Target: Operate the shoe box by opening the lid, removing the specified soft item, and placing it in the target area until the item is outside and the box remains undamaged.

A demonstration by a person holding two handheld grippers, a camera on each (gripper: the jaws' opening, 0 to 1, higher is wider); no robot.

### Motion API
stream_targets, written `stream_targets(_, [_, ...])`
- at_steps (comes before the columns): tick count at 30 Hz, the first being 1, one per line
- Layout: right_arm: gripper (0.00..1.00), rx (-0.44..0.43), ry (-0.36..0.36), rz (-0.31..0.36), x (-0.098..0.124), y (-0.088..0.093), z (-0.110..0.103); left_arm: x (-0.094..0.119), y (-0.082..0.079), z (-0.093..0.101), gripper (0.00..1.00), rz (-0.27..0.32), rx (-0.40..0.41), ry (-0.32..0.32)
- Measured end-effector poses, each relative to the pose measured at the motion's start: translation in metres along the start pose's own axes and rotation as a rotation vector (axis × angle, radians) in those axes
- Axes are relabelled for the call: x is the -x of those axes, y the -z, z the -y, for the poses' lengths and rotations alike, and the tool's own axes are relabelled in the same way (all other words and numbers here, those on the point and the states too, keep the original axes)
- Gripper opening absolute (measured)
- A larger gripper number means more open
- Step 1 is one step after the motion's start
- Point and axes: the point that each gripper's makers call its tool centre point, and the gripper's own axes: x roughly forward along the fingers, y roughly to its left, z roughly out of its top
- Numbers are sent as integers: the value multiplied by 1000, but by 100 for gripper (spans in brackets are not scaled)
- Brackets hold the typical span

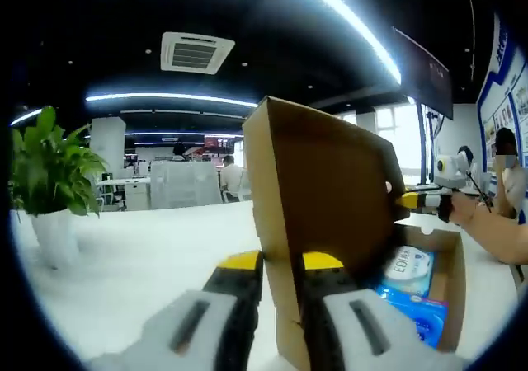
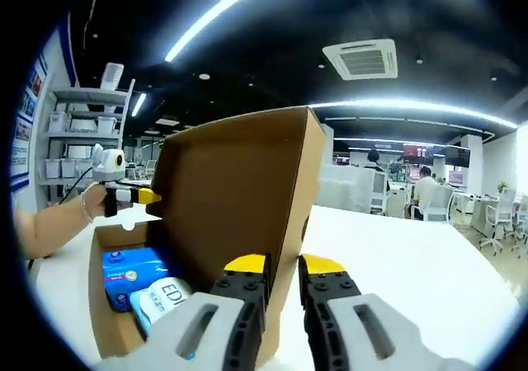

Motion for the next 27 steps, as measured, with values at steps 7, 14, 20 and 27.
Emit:
stream_targets(7, [15, 27, -19, 17, 2, 9, -5, 1, 0, -2, 14, 52, 72, 19])
stream_targets(14, [16, -1, -39, 33, 4, 17, -5, 1, -1, 0, 14, 64, 62, 16])
stream_targets(20, [23, -2, -47, 42, 7, 21, -2, 2, 6, 3, 20, 55, 27, 11])
stream_targets(27, [25, 6, -42, 38, 8, 22, -2, 10, 9, -2, 25, 52, 20, 3])
